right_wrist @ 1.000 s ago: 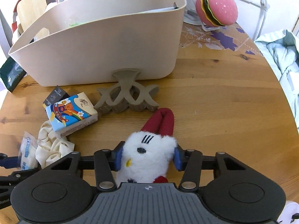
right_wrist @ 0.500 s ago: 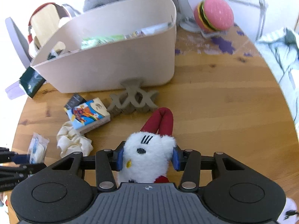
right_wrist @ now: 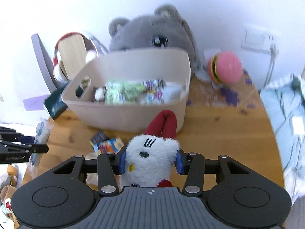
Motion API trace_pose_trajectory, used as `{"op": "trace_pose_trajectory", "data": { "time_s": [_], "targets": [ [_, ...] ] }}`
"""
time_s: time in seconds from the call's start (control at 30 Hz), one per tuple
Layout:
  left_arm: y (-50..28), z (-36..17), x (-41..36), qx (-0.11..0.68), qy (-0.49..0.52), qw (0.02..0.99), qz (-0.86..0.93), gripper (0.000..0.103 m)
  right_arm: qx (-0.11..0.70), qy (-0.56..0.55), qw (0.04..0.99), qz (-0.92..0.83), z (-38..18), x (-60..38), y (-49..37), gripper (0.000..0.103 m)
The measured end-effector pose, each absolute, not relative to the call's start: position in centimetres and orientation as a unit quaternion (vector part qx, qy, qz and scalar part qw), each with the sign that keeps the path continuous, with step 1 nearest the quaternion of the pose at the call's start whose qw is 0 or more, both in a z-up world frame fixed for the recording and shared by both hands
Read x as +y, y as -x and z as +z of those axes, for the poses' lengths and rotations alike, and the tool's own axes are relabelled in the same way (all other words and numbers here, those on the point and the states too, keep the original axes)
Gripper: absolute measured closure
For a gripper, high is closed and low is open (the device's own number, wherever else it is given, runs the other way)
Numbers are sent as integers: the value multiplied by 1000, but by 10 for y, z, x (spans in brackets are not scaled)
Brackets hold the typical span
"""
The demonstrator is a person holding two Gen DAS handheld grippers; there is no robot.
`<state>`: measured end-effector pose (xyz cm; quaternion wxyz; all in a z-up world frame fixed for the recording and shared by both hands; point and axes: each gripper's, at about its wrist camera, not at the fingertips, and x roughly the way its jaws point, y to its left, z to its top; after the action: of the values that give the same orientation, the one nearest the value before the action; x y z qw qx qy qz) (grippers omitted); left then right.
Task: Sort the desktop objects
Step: 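Grasp the bread bag with left tool while right tool grasps the white plush doll, then carry bread bag in left tool and plush doll in right tool into basket, release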
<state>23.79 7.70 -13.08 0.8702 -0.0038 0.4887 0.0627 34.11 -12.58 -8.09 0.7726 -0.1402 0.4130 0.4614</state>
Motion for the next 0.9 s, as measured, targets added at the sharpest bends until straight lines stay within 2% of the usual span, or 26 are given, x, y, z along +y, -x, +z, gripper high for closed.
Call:
{"op": "trace_pose_trajectory", "data": {
  "time_s": [0.5,0.9],
  "targets": [
    [-306,-83,90,423,-45,902,81,74,333,139,796,485,-22,-81,-380,58],
    [-367,-102,84,432,-47,898,66,74,358,129,794,474,-41,-35,-410,58]
  ]
}}
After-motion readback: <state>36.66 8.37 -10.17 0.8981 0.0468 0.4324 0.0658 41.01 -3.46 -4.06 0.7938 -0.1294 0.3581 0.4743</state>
